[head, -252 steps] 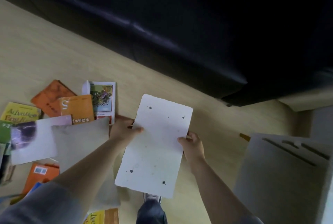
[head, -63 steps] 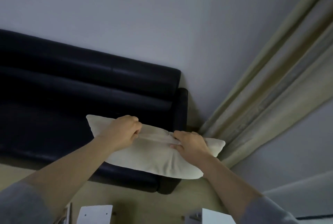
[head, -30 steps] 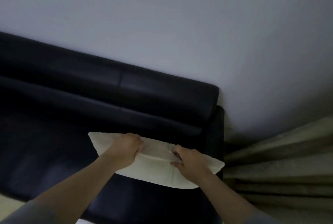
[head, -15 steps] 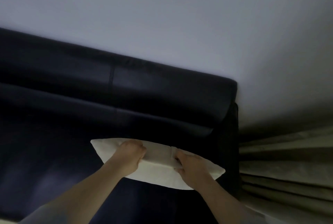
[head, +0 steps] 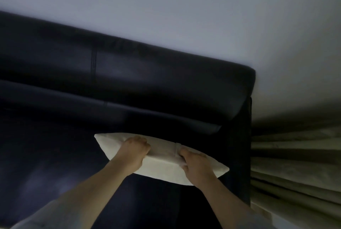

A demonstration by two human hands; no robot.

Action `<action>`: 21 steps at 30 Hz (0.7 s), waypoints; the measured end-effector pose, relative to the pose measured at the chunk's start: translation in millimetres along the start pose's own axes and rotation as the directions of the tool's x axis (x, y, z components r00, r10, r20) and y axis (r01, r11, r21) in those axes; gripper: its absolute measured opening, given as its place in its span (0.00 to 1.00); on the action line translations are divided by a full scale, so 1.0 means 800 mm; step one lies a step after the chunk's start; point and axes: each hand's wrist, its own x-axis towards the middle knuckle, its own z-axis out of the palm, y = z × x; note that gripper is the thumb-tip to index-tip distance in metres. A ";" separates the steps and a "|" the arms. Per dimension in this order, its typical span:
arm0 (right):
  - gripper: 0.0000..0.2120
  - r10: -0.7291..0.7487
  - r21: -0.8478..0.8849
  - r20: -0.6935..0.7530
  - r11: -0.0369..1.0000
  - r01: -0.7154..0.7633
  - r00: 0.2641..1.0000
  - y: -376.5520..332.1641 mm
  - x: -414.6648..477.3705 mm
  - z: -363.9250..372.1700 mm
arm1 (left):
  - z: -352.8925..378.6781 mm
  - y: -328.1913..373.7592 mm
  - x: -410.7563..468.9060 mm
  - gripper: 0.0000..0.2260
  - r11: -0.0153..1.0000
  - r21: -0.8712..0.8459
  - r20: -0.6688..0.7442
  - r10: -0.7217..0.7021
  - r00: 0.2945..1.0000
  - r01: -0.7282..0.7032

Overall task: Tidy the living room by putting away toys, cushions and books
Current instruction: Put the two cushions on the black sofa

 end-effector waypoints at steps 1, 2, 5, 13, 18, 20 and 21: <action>0.15 0.000 -0.009 0.000 1.000 0.000 1.000 0.006 0.007 0.003 | 0.009 -0.001 0.007 0.23 1.000 0.002 -0.006 -0.005 1.000 0.005; 0.15 0.002 -0.023 0.001 1.000 -0.002 1.000 0.009 0.012 0.003 | 0.011 -0.001 0.011 0.22 1.000 0.008 -0.008 0.001 1.000 -0.001; 0.17 0.008 -0.047 0.003 0.999 -0.008 1.000 0.022 0.026 0.002 | 0.013 0.001 0.025 0.20 1.000 -0.003 -0.020 -0.010 1.000 0.010; 0.18 0.140 -0.027 -0.101 0.989 -0.143 0.985 0.033 0.048 -0.013 | 0.013 0.003 0.054 0.20 0.980 -0.105 -0.151 -0.185 0.971 0.170; 0.19 0.253 0.153 -0.152 0.961 -0.231 0.955 0.024 0.029 -0.024 | -0.002 0.020 0.040 0.11 0.939 -0.250 -0.056 -0.256 0.965 0.235; 0.20 0.292 0.239 -0.144 0.937 -0.253 0.946 0.017 0.016 -0.029 | -0.009 0.029 0.030 0.12 0.918 -0.296 -0.037 -0.287 0.957 0.264; 0.20 0.303 0.273 -0.142 0.927 -0.257 0.942 0.014 0.008 -0.031 | -0.012 0.034 0.025 0.12 0.904 -0.322 -0.024 -0.304 0.953 0.280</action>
